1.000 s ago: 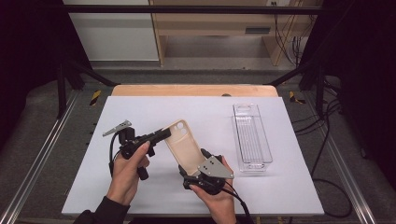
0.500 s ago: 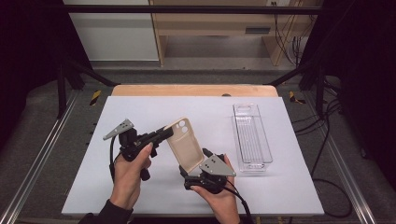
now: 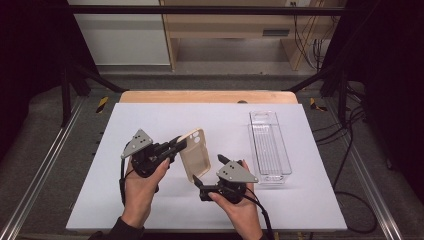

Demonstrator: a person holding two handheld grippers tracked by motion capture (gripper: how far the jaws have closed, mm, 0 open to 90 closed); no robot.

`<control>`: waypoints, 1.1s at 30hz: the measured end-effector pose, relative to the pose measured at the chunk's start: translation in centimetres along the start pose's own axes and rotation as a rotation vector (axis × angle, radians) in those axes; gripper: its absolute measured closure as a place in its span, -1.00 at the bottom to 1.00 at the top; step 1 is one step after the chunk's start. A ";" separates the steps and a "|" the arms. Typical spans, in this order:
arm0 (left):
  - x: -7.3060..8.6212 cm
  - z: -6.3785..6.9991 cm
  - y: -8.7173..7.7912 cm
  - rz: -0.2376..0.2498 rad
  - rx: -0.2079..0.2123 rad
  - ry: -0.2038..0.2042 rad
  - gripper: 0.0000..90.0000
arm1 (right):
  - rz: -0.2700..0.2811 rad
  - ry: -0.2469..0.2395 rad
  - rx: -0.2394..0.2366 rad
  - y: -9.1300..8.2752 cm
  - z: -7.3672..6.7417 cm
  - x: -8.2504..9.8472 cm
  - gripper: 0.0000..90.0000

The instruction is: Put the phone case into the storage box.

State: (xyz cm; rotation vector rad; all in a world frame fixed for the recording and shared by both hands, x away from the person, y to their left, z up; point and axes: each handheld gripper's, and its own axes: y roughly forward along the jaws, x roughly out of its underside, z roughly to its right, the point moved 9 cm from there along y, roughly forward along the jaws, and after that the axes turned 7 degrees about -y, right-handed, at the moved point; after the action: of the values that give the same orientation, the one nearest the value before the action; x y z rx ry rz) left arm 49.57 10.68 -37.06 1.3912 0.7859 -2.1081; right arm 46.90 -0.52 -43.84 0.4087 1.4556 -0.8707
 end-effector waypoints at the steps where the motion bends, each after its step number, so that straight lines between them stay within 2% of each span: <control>1: 0.1 0.2 0.0 -0.002 0.004 0.003 0.77 | -0.001 -0.001 -0.015 0.0 -0.1 -0.4 -0.90; 8: 0.7 0.6 0.1 -0.014 0.018 0.003 0.77 | 0.007 0.008 -0.045 0.2 0.2 -1.6 -0.91; 14: 1.1 0.8 0.2 -0.017 0.024 0.002 0.77 | -0.018 0.020 -0.034 0.7 0.8 -1.7 -0.90; 24: 1.7 1.6 0.4 -0.023 0.044 0.001 0.77 | -0.027 0.046 -0.064 1.8 0.7 -2.1 -0.92; 33: 2.1 1.9 0.7 -0.026 0.047 0.004 0.77 | -0.058 0.081 -0.047 2.8 0.4 -2.1 -0.92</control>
State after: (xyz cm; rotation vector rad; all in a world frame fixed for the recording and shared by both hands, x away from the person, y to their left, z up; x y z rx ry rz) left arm 48.07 8.66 -38.52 1.4167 0.7648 -2.1576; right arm 49.46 1.55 -42.53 0.3721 1.5663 -0.8726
